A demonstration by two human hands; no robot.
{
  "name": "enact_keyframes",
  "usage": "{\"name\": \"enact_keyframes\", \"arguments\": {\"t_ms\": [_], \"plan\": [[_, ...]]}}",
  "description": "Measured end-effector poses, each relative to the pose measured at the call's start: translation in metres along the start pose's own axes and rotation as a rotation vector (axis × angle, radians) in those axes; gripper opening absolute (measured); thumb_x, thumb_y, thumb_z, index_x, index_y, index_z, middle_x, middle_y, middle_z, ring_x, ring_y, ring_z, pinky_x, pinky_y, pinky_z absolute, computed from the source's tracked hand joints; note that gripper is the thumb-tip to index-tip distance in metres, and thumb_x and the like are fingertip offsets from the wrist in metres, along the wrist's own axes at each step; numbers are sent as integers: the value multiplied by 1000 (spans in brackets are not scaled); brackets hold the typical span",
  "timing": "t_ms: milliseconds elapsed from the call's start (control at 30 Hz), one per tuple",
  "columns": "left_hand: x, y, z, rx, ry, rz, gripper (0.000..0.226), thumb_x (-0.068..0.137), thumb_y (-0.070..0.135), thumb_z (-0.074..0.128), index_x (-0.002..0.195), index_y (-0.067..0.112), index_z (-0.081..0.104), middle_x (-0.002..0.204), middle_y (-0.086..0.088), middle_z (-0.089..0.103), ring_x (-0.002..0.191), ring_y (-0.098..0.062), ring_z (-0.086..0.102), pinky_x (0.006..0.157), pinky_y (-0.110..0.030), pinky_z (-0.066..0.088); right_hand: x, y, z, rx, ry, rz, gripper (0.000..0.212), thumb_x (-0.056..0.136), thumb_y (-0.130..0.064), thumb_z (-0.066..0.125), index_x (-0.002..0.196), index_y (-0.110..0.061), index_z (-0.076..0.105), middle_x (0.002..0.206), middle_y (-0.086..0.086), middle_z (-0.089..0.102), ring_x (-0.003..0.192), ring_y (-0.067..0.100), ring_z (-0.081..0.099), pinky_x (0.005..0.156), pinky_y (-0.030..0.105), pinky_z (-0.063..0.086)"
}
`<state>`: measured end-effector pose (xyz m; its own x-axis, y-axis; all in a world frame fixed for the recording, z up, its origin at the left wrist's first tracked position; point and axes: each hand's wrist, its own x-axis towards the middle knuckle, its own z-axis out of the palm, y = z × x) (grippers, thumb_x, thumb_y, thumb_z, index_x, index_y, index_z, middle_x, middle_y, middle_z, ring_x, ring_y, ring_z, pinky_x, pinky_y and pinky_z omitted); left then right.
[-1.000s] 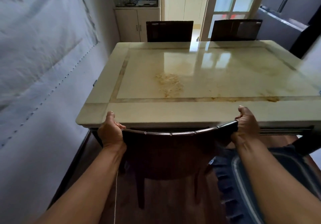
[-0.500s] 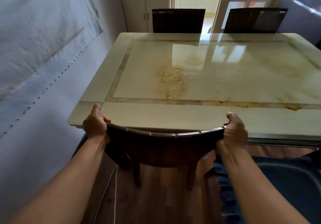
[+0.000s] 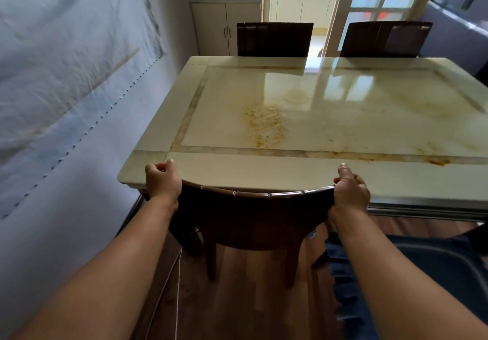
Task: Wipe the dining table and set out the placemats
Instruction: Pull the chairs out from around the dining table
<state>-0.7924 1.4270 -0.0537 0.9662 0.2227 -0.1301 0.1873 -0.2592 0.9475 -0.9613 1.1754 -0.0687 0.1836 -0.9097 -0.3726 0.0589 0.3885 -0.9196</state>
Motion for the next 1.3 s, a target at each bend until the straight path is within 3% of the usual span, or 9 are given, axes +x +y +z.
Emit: {"name": "enact_keyframes", "arguments": {"t_ms": [167,267,333,433,500,600,800,1067,1300], "plan": [[-24,2,-3,102,-10,20,57,89,27,55,135,8,29,142,-17,30,120,-31,43,92,-35,42,0,-6,-6,-123,-111,-35,23,89,-36,61,95,-15,54,101,4,61,97,21,57,90,35,48],[-50,5,-3,178,22,133,66,86,30,59,139,10,25,147,-17,18,133,-32,29,109,-40,30,-12,-12,-17,-281,-186,-191,42,87,-41,62,119,-18,48,124,4,54,115,22,51,98,35,43],[-73,9,-2,202,14,241,62,86,32,60,137,11,31,146,-16,21,134,-30,26,111,-39,23,-25,-17,-23,-306,-219,-313,48,86,-42,62,125,-18,46,132,3,50,123,20,46,99,32,39],[-111,16,2,80,-135,339,47,88,33,56,129,14,42,136,-13,36,125,-26,39,107,-39,34,-50,-26,-36,-194,-312,-445,39,87,-36,62,118,-15,51,118,4,58,112,18,55,92,24,46],[-142,20,2,-40,-294,360,33,91,33,53,120,18,48,120,-4,52,113,-19,51,94,-30,44,-73,-32,-51,-126,-334,-517,26,88,-32,62,107,-14,55,99,1,62,93,14,59,79,20,48],[-191,23,-5,-157,-446,383,18,92,31,52,107,22,56,95,10,61,92,-7,59,72,-9,44,-105,-39,-78,-45,-283,-539,13,91,-31,59,86,-19,57,79,1,63,75,15,60,76,34,49],[-279,25,-19,-302,-637,381,13,91,32,54,80,28,59,78,5,65,70,-6,60,66,-19,49,-157,-47,-147,-21,-234,-544,23,93,-36,53,79,-19,56,56,-6,60,51,5,58,54,24,49],[-401,19,-21,-413,-882,328,16,92,23,54,77,20,58,64,3,57,52,-3,52,58,-24,45,-178,-73,-250,-32,-106,-586,26,96,-31,50,77,-16,57,46,-6,57,44,6,53,55,27,47],[-510,2,-3,-419,-1033,264,15,93,23,52,80,19,58,66,0,57,58,-8,52,57,-19,45,-169,-101,-346,-9,-61,-628,27,98,-23,48,80,-7,60,53,-2,56,43,3,52,47,18,44]]}}
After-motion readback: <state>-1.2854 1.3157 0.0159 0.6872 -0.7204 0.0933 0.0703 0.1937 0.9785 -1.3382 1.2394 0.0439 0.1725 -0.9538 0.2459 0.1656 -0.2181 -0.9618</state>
